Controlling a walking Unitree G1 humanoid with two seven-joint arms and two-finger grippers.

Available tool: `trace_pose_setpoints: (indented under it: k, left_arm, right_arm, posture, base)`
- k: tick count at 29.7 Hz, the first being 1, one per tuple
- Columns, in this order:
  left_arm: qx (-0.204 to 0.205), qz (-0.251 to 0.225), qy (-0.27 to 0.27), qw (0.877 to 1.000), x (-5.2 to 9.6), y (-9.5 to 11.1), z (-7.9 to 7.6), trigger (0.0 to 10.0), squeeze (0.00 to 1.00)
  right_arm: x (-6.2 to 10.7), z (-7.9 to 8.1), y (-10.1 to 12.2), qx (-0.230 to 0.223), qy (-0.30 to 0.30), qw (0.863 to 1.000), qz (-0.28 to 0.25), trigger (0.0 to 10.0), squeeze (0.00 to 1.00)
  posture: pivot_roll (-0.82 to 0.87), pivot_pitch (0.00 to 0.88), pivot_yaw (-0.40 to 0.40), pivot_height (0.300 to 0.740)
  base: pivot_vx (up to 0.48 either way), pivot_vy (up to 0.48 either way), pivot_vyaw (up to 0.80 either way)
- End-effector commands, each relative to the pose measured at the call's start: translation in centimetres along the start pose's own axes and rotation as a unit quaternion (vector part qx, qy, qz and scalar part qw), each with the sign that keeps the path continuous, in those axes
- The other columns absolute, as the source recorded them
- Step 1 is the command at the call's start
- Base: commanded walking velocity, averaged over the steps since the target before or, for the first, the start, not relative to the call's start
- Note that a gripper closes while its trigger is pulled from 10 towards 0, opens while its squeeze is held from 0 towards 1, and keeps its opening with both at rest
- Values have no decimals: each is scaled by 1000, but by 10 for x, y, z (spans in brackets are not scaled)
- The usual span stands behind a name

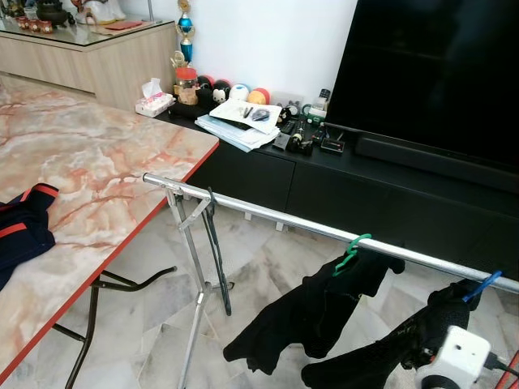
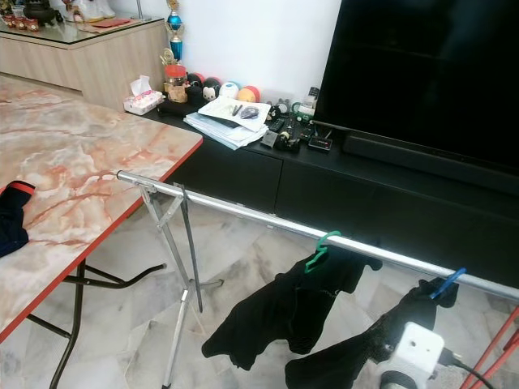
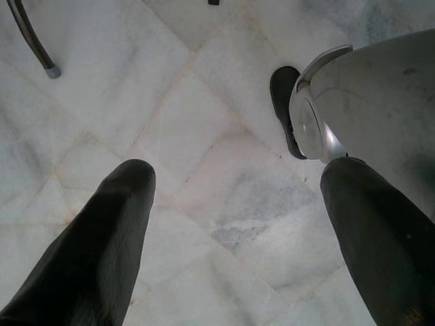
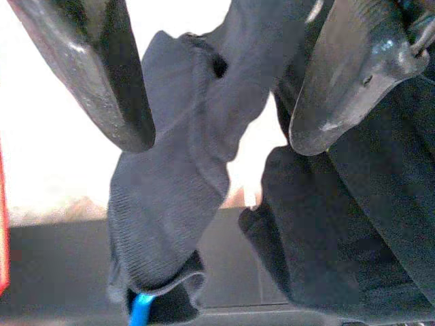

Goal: Hang hanger

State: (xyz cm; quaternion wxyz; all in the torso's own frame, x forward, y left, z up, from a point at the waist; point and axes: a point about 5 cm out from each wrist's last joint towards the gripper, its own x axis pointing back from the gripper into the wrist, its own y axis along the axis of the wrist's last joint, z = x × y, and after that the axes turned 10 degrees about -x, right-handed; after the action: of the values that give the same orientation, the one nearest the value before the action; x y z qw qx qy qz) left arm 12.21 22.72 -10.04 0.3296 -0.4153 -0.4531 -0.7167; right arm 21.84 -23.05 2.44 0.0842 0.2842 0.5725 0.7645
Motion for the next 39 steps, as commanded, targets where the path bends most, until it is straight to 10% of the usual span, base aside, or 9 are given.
trace_pose_setpoints:
  k: [1,19,39]
  left_arm:
    - [3,8,-6,1000,1,-5,-3,10000,0]
    - [3,10,-6,1000,0,-4,-2,10000,0]
    - [4,14,-8,1000,1,-8,-3,10000,0]
  right_arm:
    - [-3,-1,2,-12,-9,1000,7,10000,0]
    - [-21,3,-39,-14,-43,988,148,10000,0]
    - [-8,-2,-88,93,-11,955,280,10000,0]
  posture:
    - [178,0,-74,740]
    - [180,0,-62,740]
    - [184,0,-67,740]
  base:
    - [0,0,0]
    - [0,0,0]
    - [0,0,0]
